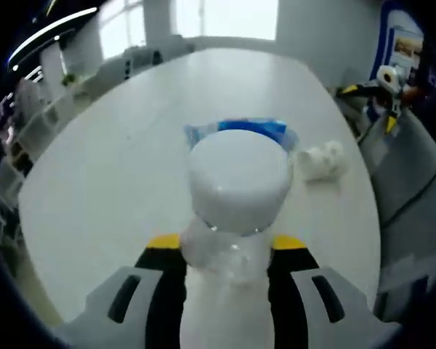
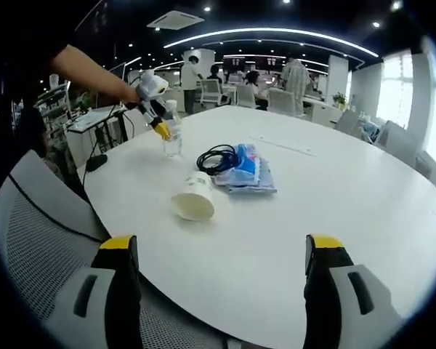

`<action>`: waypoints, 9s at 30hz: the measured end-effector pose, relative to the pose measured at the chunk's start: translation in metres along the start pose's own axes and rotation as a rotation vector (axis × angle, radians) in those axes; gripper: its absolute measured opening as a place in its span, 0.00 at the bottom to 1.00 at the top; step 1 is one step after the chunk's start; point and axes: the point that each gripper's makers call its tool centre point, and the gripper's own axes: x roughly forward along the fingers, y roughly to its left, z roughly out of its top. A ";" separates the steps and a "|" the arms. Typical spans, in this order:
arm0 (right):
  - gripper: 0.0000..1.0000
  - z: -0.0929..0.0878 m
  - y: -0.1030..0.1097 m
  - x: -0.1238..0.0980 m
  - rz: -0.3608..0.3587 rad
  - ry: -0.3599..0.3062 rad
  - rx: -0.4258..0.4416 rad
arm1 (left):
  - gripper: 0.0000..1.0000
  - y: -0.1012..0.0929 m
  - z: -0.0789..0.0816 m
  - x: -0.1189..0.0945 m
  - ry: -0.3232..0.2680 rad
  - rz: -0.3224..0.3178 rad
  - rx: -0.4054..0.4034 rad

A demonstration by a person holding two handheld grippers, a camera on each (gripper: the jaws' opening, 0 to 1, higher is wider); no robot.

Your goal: Arrange the tabletop items into an orderly group along one side of the table until the central work area is clear of visible clutter.

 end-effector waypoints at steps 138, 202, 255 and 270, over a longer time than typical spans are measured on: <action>1.00 0.011 -0.002 -0.005 -0.007 -0.064 -0.031 | 1.00 -0.165 0.039 0.050 -0.314 0.121 -0.322; 0.99 0.008 -0.005 -0.005 -0.022 -0.046 -0.031 | 0.63 -0.170 0.068 0.125 -0.237 0.075 -0.226; 0.49 0.076 0.044 0.028 0.210 -0.122 -0.030 | 0.62 -0.223 0.094 0.024 -0.309 0.042 -0.570; 0.18 0.100 0.073 0.051 0.307 -0.151 -0.134 | 0.61 -0.215 0.094 0.003 -0.358 0.080 -0.630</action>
